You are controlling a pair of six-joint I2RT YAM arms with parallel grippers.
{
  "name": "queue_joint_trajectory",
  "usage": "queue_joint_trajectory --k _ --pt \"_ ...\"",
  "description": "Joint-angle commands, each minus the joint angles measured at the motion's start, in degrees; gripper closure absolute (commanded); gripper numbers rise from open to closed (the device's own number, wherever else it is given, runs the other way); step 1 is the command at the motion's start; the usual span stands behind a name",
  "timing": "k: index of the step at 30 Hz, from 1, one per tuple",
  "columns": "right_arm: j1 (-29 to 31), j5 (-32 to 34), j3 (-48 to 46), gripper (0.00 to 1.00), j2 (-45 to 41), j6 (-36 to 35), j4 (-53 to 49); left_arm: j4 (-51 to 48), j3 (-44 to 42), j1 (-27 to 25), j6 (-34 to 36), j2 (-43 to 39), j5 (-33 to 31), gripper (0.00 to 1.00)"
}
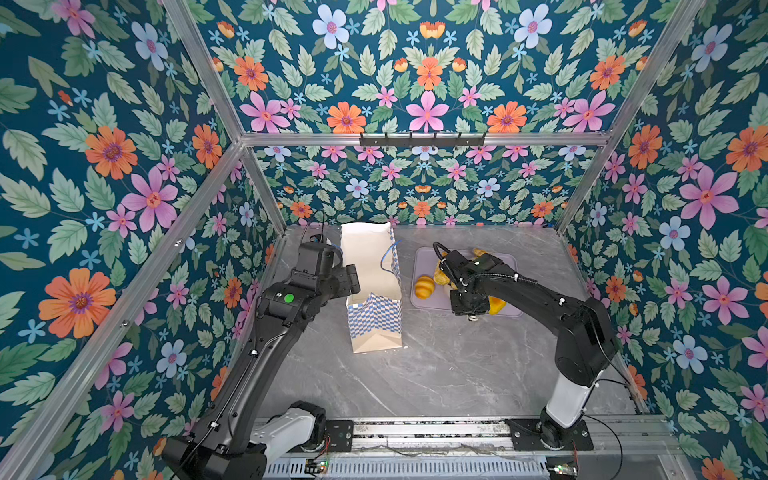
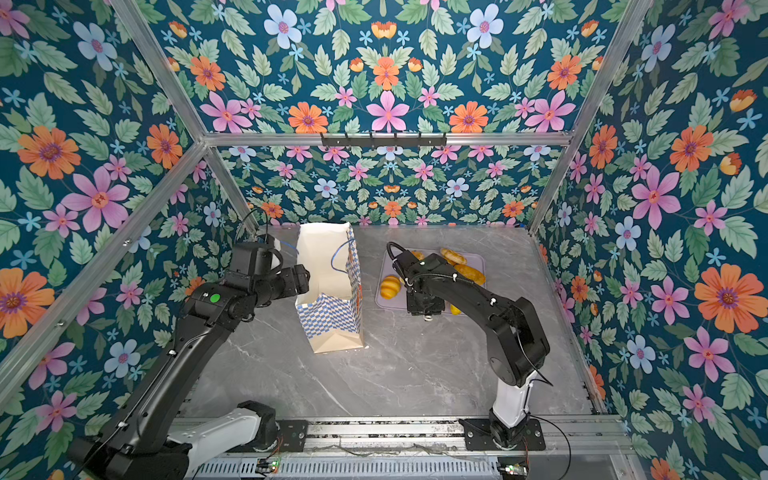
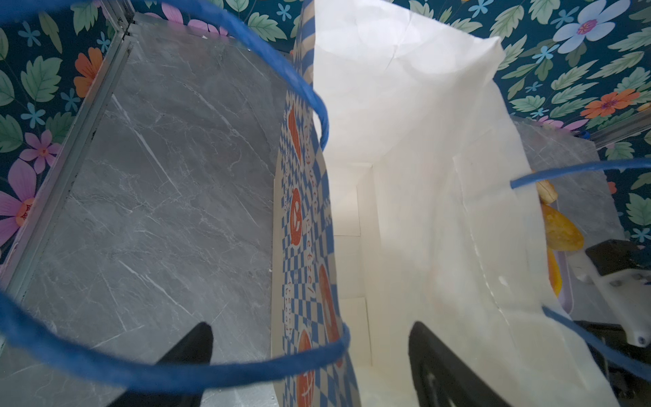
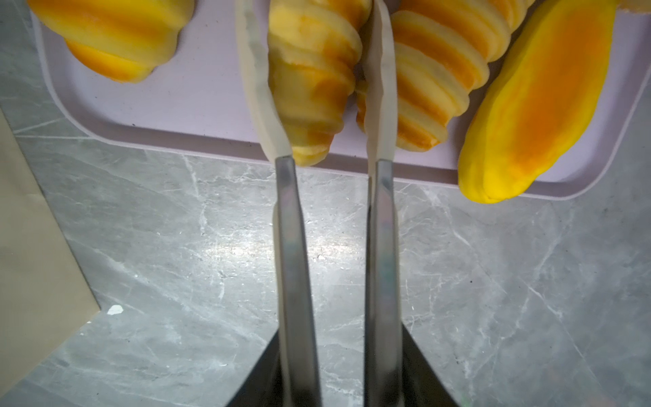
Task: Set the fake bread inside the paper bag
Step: 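Lower the tongs and pinch a spiral bread with the right gripper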
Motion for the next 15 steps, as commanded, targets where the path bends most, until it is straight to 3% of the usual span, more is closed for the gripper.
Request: queue_joint_trajectory --k 1,6,15 --pt "0.0 1.68 -0.41 0.62 -1.78 1.61 -0.86 0.91 0.41 0.05 -0.22 -0.11 0.42 0.11" --pt "0.02 2.31 -1.28 0.69 -4.07 2.13 -1.26 0.83 0.88 0.1 -0.25 0.17 0.7 0.11" --pt "0.04 2.76 -2.83 0.7 -9.99 2.93 -1.86 -0.51 3.84 0.1 0.1 0.67 0.0 0.1"
